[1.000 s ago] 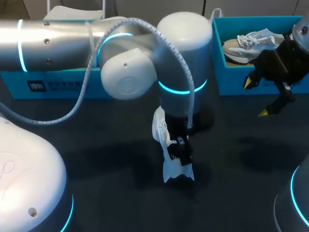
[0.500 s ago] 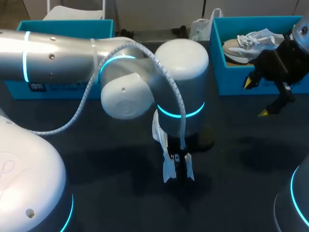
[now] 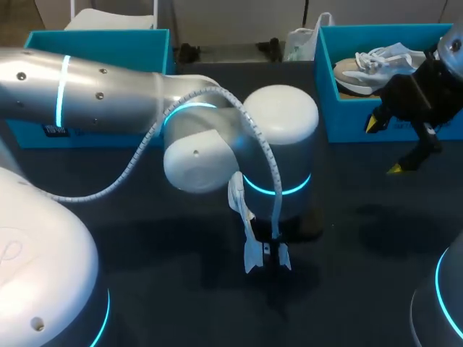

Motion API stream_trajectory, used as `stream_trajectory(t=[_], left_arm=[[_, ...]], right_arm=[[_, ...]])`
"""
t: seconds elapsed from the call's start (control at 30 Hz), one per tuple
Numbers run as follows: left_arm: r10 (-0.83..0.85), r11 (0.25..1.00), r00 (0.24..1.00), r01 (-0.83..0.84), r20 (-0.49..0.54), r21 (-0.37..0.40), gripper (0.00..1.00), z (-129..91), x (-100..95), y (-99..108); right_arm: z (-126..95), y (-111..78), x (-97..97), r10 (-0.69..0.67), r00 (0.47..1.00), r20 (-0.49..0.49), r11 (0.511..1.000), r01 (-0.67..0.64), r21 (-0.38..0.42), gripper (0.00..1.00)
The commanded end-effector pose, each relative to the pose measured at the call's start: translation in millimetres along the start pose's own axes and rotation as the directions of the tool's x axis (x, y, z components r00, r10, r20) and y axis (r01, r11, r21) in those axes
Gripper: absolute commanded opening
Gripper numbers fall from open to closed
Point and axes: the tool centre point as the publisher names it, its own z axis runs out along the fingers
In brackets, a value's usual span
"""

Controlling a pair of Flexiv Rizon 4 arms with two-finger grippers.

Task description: Take the shoe out of the shoebox, open the shoe tongue, remove and reinsert the insole, then place the shoe into the shoebox

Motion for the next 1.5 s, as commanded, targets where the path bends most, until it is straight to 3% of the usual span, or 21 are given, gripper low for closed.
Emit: stream_trajectory(t=[0.03, 0.17, 0.23, 0.33, 0.37, 0.4, 0.5, 0.57, 0.6, 0.63, 0.97, 1.33, 1.5], left_arm=[[0.005, 1.000, 1.000, -0.005, 0.002, -0.010, 1.00, 15.4, 1.8, -3.7], [0.013, 1.000, 1.000, -0.013, 0.002, -0.014, 1.00, 25.4, 0.4, -2.9], [0.013, 1.000, 1.000, -0.013, 0.004, -0.016, 0.93, 29.0, -1.1, -4.9], [0.004, 1.000, 1.000, -0.004, 0.003, -0.021, 0.65, 30.2, -2.6, -6.8], [0.003, 1.000, 1.000, -0.003, 0.001, -0.022, 0.64, 29.9, -2.9, -7.1], [-0.005, 1.000, 1.000, 0.005, -0.001, -0.025, 0.50, 28.9, -3.0, -7.0], [-0.016, 0.999, 0.998, 0.013, -0.061, -0.046, 0.44, 24.7, -5.5, -5.8], [-0.018, 0.998, 0.997, 0.014, -0.074, -0.061, 0.25, 22.2, -5.5, -5.4], [-0.021, 0.998, 0.998, 0.018, -0.056, -0.060, 0.04, 21.0, -3.2, -4.2], [-0.017, 0.998, 0.997, 0.012, -0.078, -0.065, 0.00, 18.1, -1.4, -2.3], [-0.063, 0.997, 0.998, 0.062, -0.019, -0.043, 0.00, -36.6, 2.3, 4.7], [-0.060, 0.997, 0.998, 0.061, 0.017, -0.043, 0.00, -128.8, -2.8, 17.2], [-0.038, 0.998, 0.999, 0.039, 0.023, -0.051, 0.00, -159.5, -6.0, 17.9]], right_arm=[[1.1, 0.4, -0.6, 0.001, 1.000, -0.001, 1.000, -0.001, 0.004, 1.00], [1.1, 0.4, -0.6, 0.001, 1.000, -0.001, 1.000, -0.001, 0.004, 1.00], [1.1, 0.4, -0.6, 0.001, 1.000, -0.001, 1.000, -0.001, 0.004, 1.00], [1.1, 0.4, -0.6, 0.001, 1.000, -0.001, 1.000, -0.001, 0.004, 1.00], [1.1, 0.4, -0.6, 0.001, 1.000, -0.001, 1.000, -0.001, 0.004, 1.00], [1.1, 0.4, -0.6, 0.001, 1.000, -0.001, 1.000, -0.001, 0.004, 1.00], [1.1, 0.4, -0.6, 0.001, 1.000, -0.001, 1.000, -0.001, 0.004, 1.00], [1.1, 0.4, -0.6, 0.001, 1.000, -0.001, 1.000, -0.001, 0.004, 1.00], [1.1, 0.4, -0.6, 0.001, 1.000, -0.001, 1.000, -0.001, 0.004, 1.00], [1.1, 0.4, -0.6, 0.001, 1.000, -0.001, 1.000, -0.001, 0.004, 1.00], [1.1, 0.4, -0.6, 0.001, 1.000, -0.001, 1.000, -0.001, 0.004, 1.00], [1.1, 0.4, -0.6, 0.001, 1.000, -0.001, 1.000, -0.001, 0.004, 1.00], [1.1, 0.4, -0.6, 0.001, 1.000, -0.001, 1.000, -0.001, 0.004, 1.00]])
